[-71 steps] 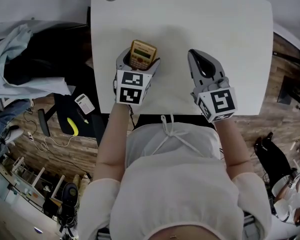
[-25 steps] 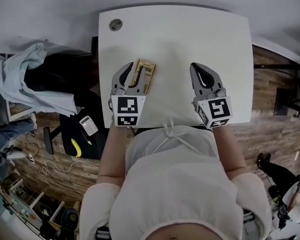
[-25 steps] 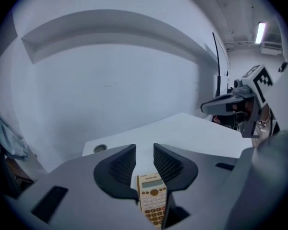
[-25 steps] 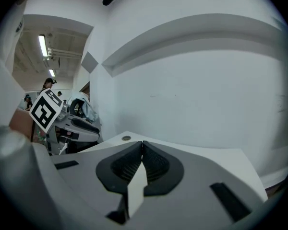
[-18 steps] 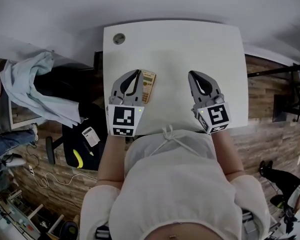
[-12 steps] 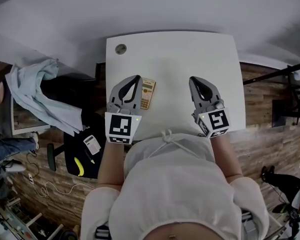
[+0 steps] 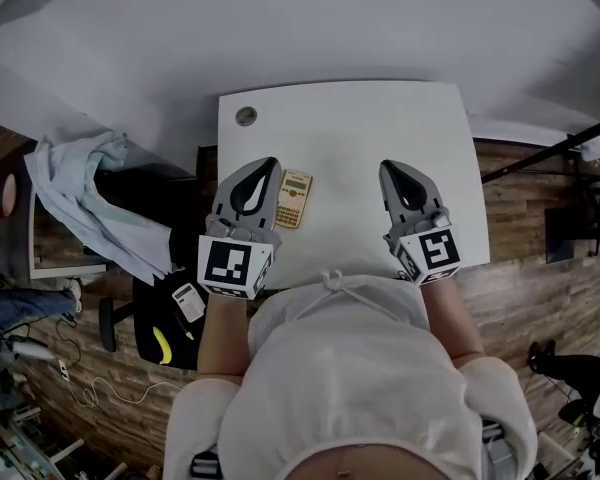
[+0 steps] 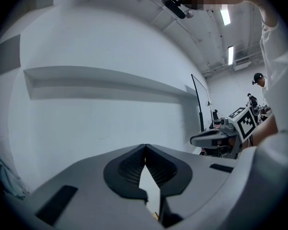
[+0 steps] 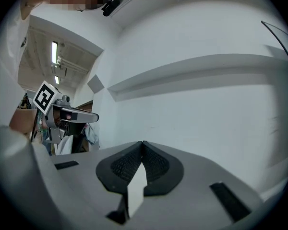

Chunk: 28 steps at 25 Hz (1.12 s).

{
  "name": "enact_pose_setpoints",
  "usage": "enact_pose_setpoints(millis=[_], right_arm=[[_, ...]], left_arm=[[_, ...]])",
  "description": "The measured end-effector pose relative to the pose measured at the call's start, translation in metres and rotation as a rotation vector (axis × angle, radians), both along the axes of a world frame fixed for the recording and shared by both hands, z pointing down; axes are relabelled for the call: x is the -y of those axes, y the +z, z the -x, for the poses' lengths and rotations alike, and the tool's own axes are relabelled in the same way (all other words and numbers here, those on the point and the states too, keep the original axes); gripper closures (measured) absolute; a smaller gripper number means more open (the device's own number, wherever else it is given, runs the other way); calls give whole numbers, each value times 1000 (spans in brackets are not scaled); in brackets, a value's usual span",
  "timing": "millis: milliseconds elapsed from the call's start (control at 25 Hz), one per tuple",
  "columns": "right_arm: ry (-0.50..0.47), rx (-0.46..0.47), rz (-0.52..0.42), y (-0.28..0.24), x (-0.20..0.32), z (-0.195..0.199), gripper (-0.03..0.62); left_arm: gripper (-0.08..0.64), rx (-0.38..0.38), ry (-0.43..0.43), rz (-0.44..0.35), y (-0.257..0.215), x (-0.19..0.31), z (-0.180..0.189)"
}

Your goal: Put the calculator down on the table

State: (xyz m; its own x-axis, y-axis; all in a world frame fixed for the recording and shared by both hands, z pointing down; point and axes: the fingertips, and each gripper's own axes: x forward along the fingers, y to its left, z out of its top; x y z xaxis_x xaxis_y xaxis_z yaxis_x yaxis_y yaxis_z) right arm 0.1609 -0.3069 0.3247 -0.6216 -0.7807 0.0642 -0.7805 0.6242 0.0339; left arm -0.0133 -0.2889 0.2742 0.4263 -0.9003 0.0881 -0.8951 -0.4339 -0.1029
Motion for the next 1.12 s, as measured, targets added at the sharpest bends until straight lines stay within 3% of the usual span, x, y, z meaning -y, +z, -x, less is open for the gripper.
enact_pose_setpoints(millis=[1120], right_arm=[[-76,10,-2,-6,16,5,591]], left_arm=[[541,-30,4,30,15,14,-9]])
